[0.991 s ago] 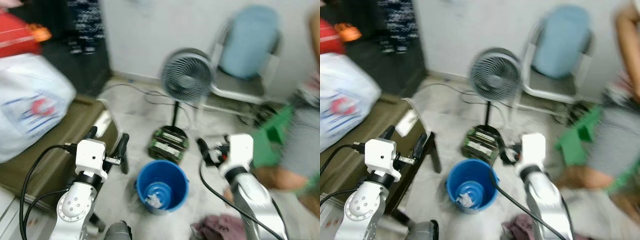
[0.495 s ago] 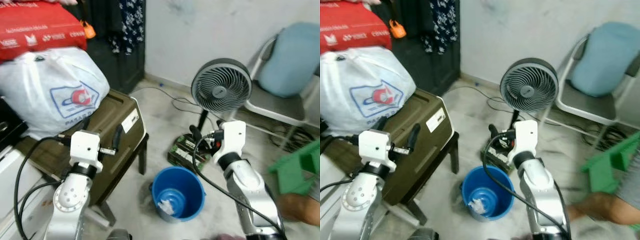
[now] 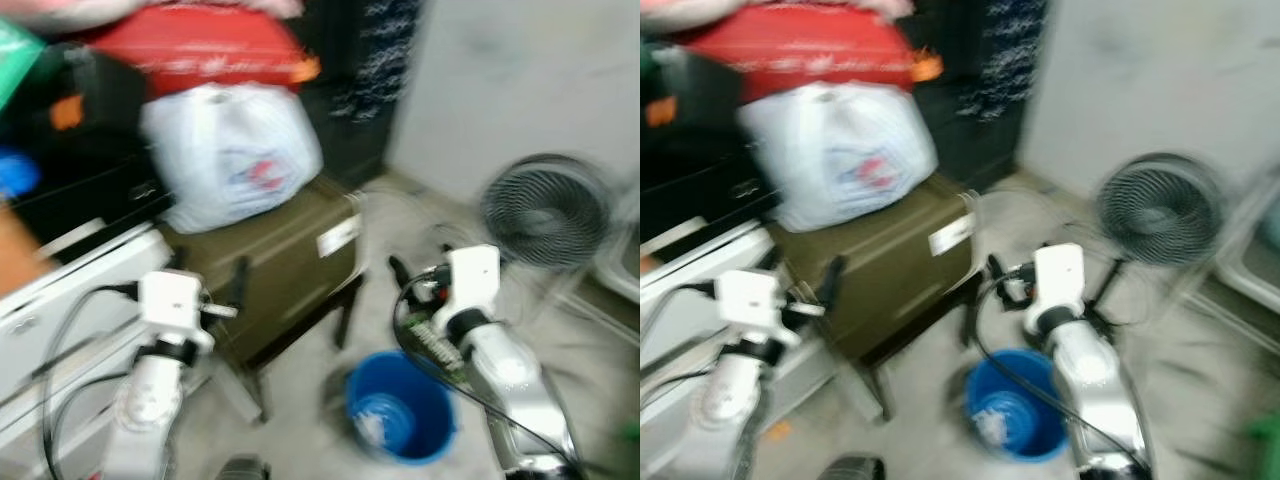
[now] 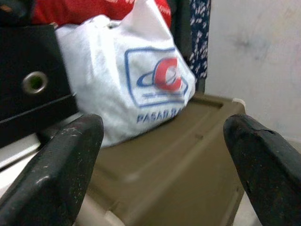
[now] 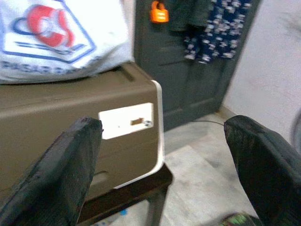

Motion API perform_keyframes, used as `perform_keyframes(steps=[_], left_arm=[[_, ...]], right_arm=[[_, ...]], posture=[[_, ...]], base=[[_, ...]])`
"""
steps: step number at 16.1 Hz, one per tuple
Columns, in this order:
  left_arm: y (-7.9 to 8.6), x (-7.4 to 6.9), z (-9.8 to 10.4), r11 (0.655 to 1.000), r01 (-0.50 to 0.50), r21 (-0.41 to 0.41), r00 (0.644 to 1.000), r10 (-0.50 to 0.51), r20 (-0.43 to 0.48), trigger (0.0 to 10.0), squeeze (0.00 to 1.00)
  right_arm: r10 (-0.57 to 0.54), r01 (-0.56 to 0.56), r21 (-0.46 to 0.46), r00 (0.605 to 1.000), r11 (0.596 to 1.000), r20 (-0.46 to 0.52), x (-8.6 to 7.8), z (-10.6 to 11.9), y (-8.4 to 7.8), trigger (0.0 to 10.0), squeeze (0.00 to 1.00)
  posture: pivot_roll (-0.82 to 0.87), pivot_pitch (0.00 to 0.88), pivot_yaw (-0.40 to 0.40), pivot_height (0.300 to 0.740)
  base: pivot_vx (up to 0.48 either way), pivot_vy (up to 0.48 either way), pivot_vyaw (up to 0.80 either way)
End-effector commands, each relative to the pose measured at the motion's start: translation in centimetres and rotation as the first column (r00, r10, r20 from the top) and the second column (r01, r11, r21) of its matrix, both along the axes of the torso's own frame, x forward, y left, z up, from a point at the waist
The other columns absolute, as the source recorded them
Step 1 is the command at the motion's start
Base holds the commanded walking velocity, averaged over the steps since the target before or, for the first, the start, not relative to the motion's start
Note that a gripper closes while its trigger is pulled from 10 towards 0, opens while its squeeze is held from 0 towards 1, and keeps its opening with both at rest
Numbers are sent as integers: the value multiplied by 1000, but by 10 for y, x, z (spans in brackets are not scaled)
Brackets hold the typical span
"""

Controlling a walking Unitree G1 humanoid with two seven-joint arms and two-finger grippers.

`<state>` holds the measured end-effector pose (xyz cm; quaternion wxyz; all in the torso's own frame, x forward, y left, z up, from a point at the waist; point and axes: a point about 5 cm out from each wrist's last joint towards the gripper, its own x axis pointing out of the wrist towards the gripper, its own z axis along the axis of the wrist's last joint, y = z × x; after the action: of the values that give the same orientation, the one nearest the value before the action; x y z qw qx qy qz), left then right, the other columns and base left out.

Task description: Clean up the room

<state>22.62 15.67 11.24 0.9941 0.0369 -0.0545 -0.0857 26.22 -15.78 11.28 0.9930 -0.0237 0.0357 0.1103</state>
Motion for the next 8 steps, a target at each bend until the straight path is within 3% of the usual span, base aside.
perform_keyframes(steps=[1, 8], left_arm=[[0, 3, 5, 1000, 9, 27, 1000, -9, 24, 10000, 0], [1, 3, 6, 999, 19, 51, 999, -21, 25, 10000, 0]], right_arm=[[-3, 3, 7, 1000, 1000, 7, 2, 2, 1, 10000, 0], [12, -12, -11, 1000, 1000, 17, 3, 2, 3, 10000, 0]], posture=[[-24, 19, -72, 740], [-17, 22, -72, 740]], base=[[0, 0, 800], [0, 0, 800]])
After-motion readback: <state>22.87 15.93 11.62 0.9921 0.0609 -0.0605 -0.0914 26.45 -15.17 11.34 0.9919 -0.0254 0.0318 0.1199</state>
